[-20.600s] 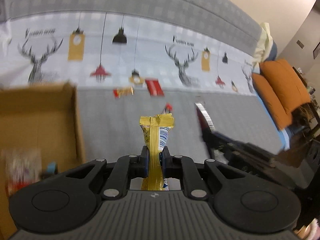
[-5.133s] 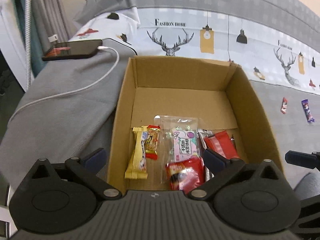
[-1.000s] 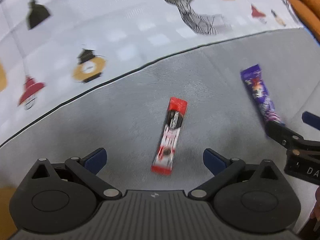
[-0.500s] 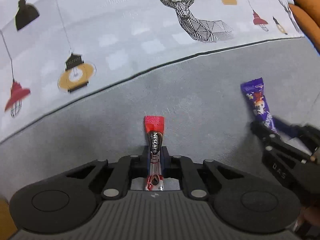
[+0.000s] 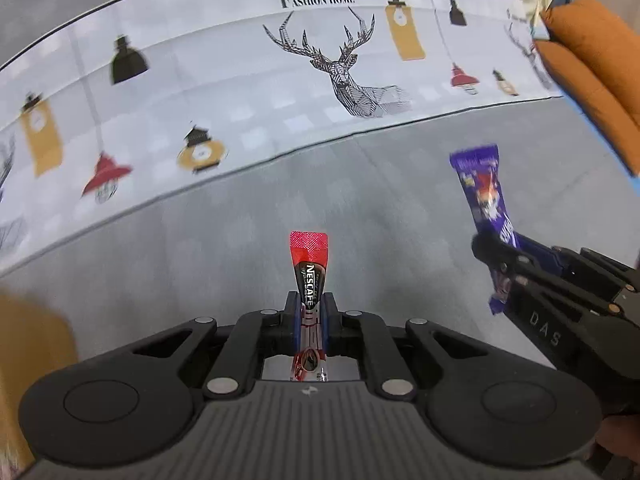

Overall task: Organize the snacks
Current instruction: 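Carry the Nescafe stick and purple candy bar with both grippers down into the box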

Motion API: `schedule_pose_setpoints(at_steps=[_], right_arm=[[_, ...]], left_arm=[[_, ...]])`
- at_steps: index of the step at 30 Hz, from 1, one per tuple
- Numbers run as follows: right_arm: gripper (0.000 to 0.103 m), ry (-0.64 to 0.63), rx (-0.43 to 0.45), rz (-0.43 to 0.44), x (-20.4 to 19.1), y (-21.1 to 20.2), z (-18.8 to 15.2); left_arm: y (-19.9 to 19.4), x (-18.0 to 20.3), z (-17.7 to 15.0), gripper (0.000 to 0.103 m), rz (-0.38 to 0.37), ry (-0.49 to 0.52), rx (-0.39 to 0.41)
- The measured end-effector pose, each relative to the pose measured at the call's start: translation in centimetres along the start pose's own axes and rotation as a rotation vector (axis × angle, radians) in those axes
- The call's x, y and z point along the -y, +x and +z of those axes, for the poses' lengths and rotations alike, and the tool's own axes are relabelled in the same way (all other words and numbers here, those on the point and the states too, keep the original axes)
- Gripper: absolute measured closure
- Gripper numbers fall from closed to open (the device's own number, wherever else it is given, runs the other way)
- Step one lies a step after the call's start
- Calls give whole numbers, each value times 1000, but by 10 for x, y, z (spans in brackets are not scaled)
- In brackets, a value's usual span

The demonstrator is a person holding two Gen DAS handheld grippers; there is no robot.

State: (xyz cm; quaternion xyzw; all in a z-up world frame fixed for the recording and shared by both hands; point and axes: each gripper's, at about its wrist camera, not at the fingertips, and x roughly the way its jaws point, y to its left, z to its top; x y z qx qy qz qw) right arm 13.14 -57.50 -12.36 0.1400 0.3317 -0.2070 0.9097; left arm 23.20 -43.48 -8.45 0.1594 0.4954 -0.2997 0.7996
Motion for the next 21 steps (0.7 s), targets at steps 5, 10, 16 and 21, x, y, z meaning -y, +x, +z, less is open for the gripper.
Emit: schedule_pose_setpoints(at_steps=[5, 10, 16, 21], right_arm=[[79, 38, 52, 55, -22, -73, -13], [79, 49, 81, 99, -47, -138, -32], [79, -27, 108, 158, -94, -206, -57], [79, -91, 83, 253, -137, -246, -76]], left_arm=[[-65, -6, -48, 93, -30, -11, 6], [-134, -15, -100, 93, -31, 21, 73], [-192, -47, -154, 93, -18, -13, 96], [-232, -87, -198, 93, 39, -72, 120]])
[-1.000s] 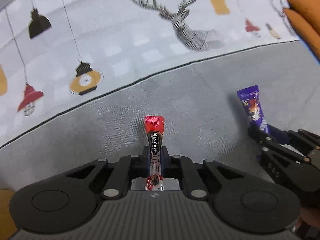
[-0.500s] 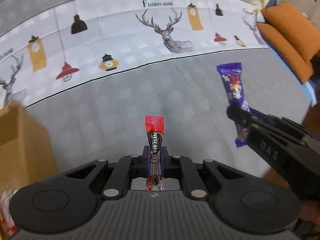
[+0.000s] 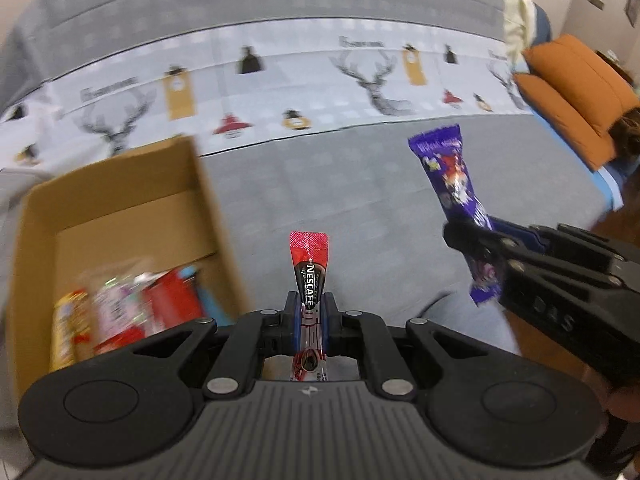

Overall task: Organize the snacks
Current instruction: 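Carry the Nescafe stick and purple candy bar with both grippers down into the box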

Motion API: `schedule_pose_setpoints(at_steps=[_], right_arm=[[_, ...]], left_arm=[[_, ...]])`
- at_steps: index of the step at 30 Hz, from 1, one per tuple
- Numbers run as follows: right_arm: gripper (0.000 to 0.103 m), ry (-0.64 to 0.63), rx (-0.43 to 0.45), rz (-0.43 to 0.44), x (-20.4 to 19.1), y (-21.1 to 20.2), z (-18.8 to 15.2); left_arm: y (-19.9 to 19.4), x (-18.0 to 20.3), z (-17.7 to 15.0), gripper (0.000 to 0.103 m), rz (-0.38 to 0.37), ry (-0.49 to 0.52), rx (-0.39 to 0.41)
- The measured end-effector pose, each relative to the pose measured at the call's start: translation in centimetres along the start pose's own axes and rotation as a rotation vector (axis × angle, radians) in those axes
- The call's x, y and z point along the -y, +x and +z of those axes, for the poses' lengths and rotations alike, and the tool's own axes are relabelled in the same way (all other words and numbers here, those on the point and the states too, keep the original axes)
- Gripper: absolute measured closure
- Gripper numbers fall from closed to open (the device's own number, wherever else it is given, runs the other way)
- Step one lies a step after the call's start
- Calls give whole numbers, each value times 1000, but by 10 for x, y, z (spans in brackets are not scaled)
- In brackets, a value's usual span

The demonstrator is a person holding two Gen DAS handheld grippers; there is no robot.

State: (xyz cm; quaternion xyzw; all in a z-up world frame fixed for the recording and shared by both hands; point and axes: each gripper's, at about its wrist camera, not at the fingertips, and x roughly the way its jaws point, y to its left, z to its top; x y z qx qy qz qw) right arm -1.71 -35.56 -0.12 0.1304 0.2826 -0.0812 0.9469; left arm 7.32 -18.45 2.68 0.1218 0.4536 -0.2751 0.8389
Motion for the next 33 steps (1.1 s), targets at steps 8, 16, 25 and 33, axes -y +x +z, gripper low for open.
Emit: schedule_pose_setpoints(at_steps=[8, 16, 25, 33], right_arm=[[79, -136, -61, 156, -91, -24, -25], [79, -238, -138, 243, -150, -32, -50], [79, -303, -130, 254, -170, -42, -54], [79, -331, -131, 258, -176, -41, -55]], left_arm=[[-54, -71, -52, 93, 112, -97, 31], [-84, -112, -93, 93, 165, -194, 48], [-96, -115, -110, 93, 155, -233, 77], [-97, -117, -113, 93, 148, -251, 81]])
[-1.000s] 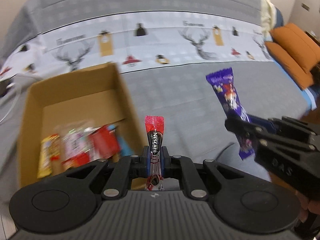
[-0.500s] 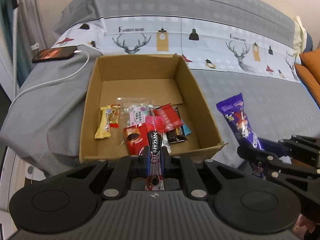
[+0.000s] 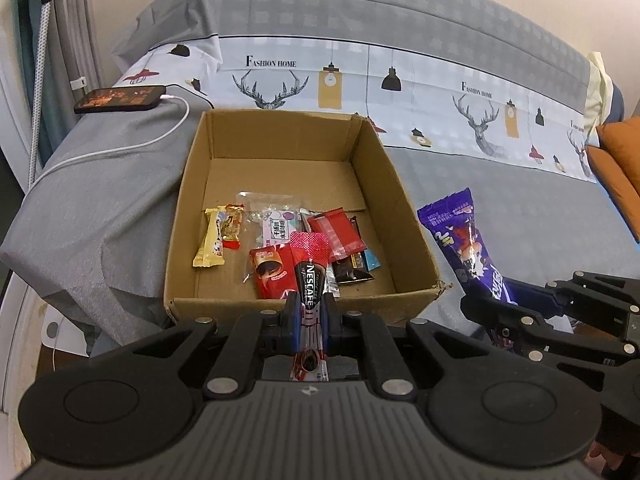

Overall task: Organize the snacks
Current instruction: 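Carry the Nescafe stick and purple candy bar with both grippers down into the box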

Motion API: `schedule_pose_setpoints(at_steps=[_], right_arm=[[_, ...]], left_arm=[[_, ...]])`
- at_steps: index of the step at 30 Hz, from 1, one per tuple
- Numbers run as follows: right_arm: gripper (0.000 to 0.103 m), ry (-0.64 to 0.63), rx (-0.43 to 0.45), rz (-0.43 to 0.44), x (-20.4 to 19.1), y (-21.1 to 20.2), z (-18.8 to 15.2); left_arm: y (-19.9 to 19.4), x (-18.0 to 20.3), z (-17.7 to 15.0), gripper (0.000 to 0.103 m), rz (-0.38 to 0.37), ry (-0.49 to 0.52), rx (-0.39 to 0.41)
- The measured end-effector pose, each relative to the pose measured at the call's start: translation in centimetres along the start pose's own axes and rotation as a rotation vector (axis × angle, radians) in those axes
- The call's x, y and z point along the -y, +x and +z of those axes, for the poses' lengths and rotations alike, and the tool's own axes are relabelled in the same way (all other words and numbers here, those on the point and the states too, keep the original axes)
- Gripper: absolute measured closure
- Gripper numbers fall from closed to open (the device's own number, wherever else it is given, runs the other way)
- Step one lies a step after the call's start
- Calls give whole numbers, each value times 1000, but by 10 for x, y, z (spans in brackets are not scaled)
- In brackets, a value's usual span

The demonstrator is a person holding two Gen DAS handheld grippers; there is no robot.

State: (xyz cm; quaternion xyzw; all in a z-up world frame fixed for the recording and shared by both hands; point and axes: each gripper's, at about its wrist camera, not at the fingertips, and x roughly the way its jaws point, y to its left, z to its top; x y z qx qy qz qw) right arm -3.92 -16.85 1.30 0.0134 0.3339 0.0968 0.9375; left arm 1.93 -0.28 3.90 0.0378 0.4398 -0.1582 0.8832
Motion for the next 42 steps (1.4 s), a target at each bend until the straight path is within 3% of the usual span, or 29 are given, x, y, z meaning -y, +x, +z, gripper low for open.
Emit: schedule_pose_setpoints(at_steps=[26, 42], right_arm=[[79, 2, -70, 15, 7, 29, 3], [79, 69, -75, 28, 22, 82, 34]], left_arm=[[34, -9, 24, 92, 21, -5, -51], [79, -21, 66, 92, 50, -8, -69]])
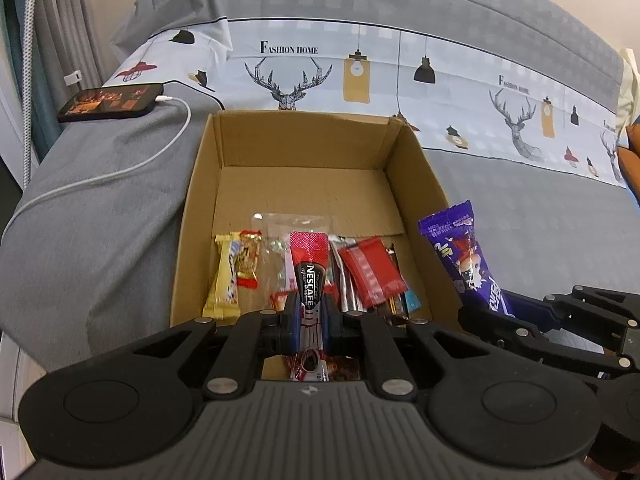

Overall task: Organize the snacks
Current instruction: 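Carry the Nescafe stick and purple candy bar with both grippers down into the box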

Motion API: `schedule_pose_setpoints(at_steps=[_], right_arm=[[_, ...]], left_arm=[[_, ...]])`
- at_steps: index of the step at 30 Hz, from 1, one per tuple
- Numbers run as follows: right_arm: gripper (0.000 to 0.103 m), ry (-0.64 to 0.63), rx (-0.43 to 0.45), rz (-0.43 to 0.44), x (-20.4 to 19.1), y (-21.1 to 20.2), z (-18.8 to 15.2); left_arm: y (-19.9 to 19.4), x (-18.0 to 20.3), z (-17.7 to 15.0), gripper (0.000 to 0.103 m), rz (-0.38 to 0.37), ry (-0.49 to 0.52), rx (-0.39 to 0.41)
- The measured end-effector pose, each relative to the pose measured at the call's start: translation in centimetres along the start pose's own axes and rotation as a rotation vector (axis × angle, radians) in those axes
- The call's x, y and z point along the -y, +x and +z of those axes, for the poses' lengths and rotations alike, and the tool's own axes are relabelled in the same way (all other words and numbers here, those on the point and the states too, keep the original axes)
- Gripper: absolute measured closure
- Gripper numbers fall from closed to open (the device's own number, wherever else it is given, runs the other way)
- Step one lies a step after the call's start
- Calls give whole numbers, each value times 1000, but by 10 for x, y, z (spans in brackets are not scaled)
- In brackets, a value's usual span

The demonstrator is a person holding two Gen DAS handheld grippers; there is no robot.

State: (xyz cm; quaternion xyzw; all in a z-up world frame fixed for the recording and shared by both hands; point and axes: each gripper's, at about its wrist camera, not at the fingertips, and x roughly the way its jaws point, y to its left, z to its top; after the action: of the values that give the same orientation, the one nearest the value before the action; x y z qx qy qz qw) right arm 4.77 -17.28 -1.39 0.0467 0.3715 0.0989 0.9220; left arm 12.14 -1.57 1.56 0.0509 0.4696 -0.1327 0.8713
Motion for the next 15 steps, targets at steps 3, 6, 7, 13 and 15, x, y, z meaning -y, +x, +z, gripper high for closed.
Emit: schedule_pose_setpoints(at_steps=[3, 6, 7, 13, 15], right_arm=[[79, 13, -2, -3, 6, 12, 9], [79, 22, 0, -8, 11, 24, 17], [79, 24, 0, -10, 13, 28, 20], [79, 39, -9, -20, 21, 57, 34], [79, 45, -16, -24, 25, 67, 37]], left_arm=[[10, -2, 11, 92, 1, 0, -5], [23, -4, 23, 92, 7, 0, -8], [27, -4, 27, 92, 8, -2, -10], [58, -11, 44, 92, 25, -13, -34], [68, -14, 49, 92, 28, -15, -43]])
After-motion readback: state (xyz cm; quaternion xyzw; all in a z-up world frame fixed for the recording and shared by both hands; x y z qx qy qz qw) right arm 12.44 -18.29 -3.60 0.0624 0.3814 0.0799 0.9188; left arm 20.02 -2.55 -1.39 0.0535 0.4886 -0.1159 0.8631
